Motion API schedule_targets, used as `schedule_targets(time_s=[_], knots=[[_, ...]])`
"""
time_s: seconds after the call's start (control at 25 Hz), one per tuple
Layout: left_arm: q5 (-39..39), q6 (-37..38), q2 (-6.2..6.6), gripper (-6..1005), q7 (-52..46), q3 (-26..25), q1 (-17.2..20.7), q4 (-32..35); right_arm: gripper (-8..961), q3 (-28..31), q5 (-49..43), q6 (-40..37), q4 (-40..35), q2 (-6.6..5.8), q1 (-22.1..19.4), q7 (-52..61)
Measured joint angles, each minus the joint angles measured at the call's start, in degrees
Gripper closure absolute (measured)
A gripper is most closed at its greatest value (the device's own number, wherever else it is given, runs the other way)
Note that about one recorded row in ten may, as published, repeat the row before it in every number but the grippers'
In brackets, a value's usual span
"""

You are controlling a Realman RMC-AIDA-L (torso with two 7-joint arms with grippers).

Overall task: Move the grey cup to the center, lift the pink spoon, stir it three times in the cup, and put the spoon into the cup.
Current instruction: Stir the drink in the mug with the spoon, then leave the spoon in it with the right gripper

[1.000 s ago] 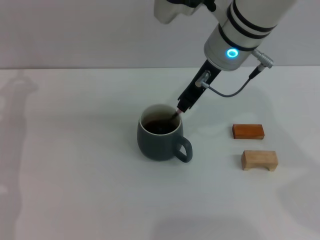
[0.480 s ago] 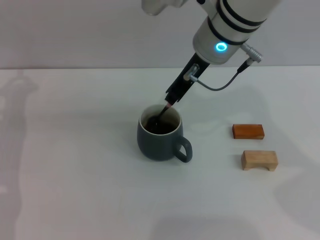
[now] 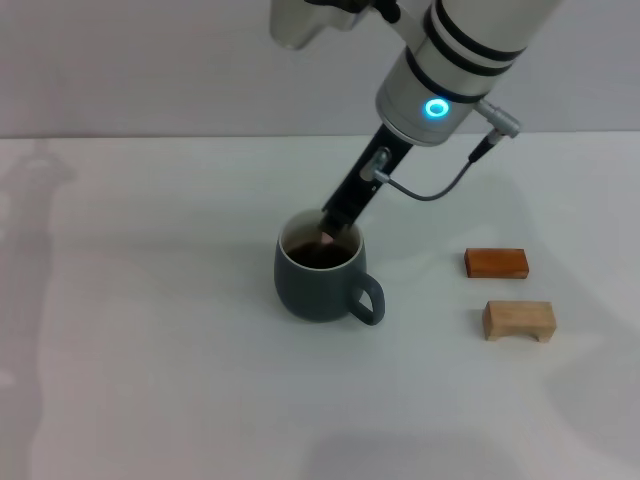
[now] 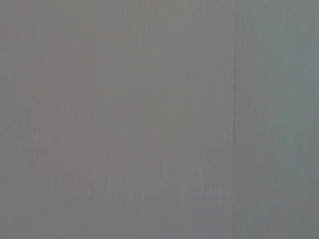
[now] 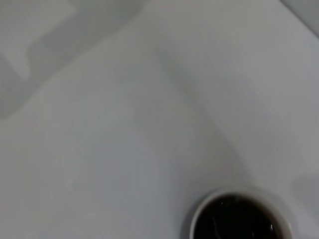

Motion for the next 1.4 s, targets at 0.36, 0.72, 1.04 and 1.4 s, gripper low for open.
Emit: schedule_targets(time_s=[0.36, 0.72, 1.04, 1.4], knots=[[0.0, 0.09, -0.08, 885, -0.02, 0.0, -0.08, 0.0, 828, -0.01, -4.47, -3.87, -0.96, -0.09, 0.19, 0.49], [0.0, 0.09, -0.05, 883, -0.03, 0.0, 0.03, 0.0, 828, -0.19, -0.76, -0.37, -1.18, 0.24, 0.19, -0.33], [0.0, 0.09, 0.0, 882, -0.02, 0.0, 0.09, 0.0, 827, -0.12, -3.69, -3.3, -1.56, 0.05, 0.05, 0.41], [0.0, 0.09, 0.09, 880, -0.02, 0.0, 0.03, 0.05, 827, -0.12, -3.73, -3.04, -1.64, 0.14, 0.01, 0.42]])
